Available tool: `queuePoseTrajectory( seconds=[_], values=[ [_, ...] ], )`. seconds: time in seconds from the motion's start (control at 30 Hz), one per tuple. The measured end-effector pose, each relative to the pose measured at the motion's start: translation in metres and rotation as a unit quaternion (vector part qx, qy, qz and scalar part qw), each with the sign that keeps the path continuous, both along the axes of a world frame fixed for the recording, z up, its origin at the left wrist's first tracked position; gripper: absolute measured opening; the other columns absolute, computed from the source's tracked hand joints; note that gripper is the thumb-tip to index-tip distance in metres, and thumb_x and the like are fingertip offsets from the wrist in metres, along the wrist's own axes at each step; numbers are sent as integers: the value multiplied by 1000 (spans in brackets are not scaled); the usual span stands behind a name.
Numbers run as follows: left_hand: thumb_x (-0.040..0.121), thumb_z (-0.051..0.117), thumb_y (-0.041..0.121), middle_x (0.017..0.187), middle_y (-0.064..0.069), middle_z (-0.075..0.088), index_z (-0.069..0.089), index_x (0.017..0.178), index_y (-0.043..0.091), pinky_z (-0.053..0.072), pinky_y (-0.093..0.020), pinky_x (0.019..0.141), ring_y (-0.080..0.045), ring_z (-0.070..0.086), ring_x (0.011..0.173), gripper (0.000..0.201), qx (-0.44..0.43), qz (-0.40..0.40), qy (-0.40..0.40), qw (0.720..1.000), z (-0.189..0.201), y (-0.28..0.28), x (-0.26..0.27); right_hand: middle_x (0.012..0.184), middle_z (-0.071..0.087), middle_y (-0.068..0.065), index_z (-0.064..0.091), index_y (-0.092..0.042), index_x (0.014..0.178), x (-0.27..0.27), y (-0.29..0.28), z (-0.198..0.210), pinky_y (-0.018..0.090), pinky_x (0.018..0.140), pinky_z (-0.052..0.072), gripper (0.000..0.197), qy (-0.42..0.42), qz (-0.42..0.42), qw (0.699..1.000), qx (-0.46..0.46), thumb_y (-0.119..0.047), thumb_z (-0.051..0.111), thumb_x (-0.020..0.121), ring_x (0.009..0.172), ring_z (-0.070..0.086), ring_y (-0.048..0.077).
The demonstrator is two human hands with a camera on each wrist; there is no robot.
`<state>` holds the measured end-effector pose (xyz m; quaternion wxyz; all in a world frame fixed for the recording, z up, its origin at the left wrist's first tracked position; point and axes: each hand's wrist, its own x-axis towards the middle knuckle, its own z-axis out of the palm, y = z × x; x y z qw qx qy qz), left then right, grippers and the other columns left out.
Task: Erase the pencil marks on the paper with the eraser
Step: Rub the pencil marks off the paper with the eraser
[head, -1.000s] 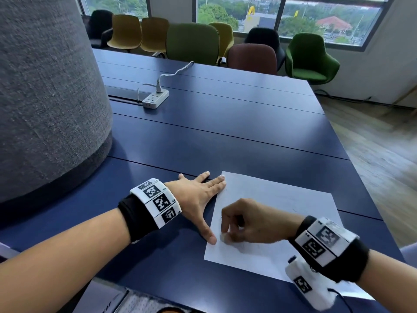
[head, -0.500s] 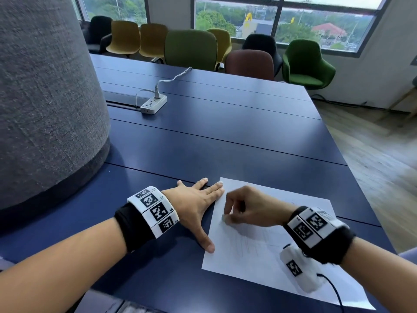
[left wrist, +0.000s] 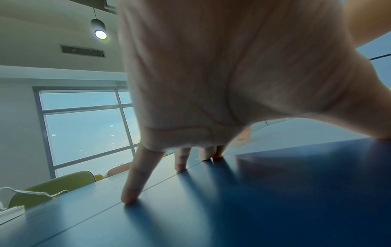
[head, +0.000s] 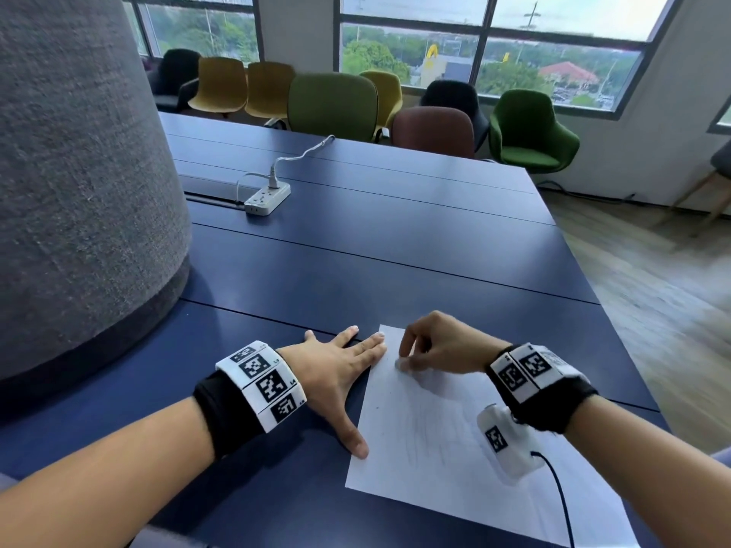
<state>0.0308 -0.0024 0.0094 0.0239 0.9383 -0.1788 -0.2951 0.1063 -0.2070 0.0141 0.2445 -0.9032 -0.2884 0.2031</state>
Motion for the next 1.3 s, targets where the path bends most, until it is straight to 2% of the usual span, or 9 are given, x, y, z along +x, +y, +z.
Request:
queuePoseTrajectory(
  seconds=[0.1, 0.2, 0.27, 0.43, 0.6, 0.77, 0.93, 1.1, 1.3],
  values=[
    [54, 74, 79, 157, 25, -24, -17, 153, 32, -2, -73, 110, -12, -28, 145, 143, -1, 0, -1, 1000, -1, 0, 0, 64, 57, -11, 68, -20, 81, 6, -3, -4, 8, 49, 37, 12, -27, -44, 998, 27, -28, 76, 80, 48, 50, -6],
    [54, 74, 79, 157, 25, -24, -18, 153, 32, -2, -73, 110, -12, -28, 145, 143, 1, 1, -1, 1000, -1, 0, 0, 60, 58, -11, 69, -22, 80, -6, -2, -5, 14, 52, 39, 11, 23, 23, 999, 4, -30, 76, 80, 51, 50, -1],
    [54, 75, 78, 157, 25, -24, -18, 153, 32, -3, -73, 110, -12, -28, 145, 143, 2, 2, 0, 1000, 0, -1, 0, 60, 59, -11, 70, -22, 82, -6, -1, -3, 13, 52, 39, 12, 28, 33, 999, -11, -32, 76, 80, 53, 50, 0],
    [55, 76, 77, 157, 26, -23, -16, 153, 33, -4, -72, 111, -11, -28, 145, 142, -4, 3, -2, 1000, 0, 0, -1, 70, 60, -8, 66, -20, 84, 8, -3, -8, 7, 49, 37, 13, -34, -51, 998, 23, -30, 74, 81, 53, 51, -1],
    [55, 75, 78, 156, 26, -25, -17, 153, 33, -3, -72, 110, -12, -28, 145, 142, 0, 2, -1, 1000, 0, 0, 0, 59, 57, -12, 68, -24, 80, -5, -3, -3, 10, 51, 36, 10, 23, 37, 999, -19, -32, 74, 81, 50, 49, -1],
    [56, 76, 76, 157, 26, -24, -17, 153, 33, -5, -71, 111, -11, -28, 144, 141, -2, 3, 0, 1000, 1, -1, -1, 68, 57, -9, 66, -18, 84, 8, -8, -8, 7, 51, 38, 13, -50, -54, 997, 22, -28, 74, 83, 57, 51, 0],
    [55, 75, 77, 156, 26, -25, -16, 154, 32, -3, -72, 110, -12, -28, 145, 142, -1, 3, 0, 1000, 2, 0, -1, 60, 59, -11, 68, -21, 80, -3, -6, -4, 13, 52, 38, 11, 23, 31, 999, -7, -30, 75, 82, 51, 49, 0],
    [56, 75, 77, 157, 26, -24, -17, 154, 32, -4, -70, 110, -11, -27, 145, 141, 1, 2, -3, 1000, 3, -1, -1, 71, 59, -9, 67, -17, 88, 8, -7, -7, 10, 54, 37, 15, -48, -55, 997, 12, -30, 73, 83, 60, 52, 1],
    [56, 75, 77, 158, 22, -24, -17, 153, 34, -1, -70, 112, -15, -26, 146, 140, 8, -2, -5, 1000, 3, -3, -1, 60, 54, -11, 68, -21, 84, -12, -4, -4, 10, 50, 36, 11, 4, 49, 999, -14, -29, 73, 83, 50, 48, 0]
  ],
)
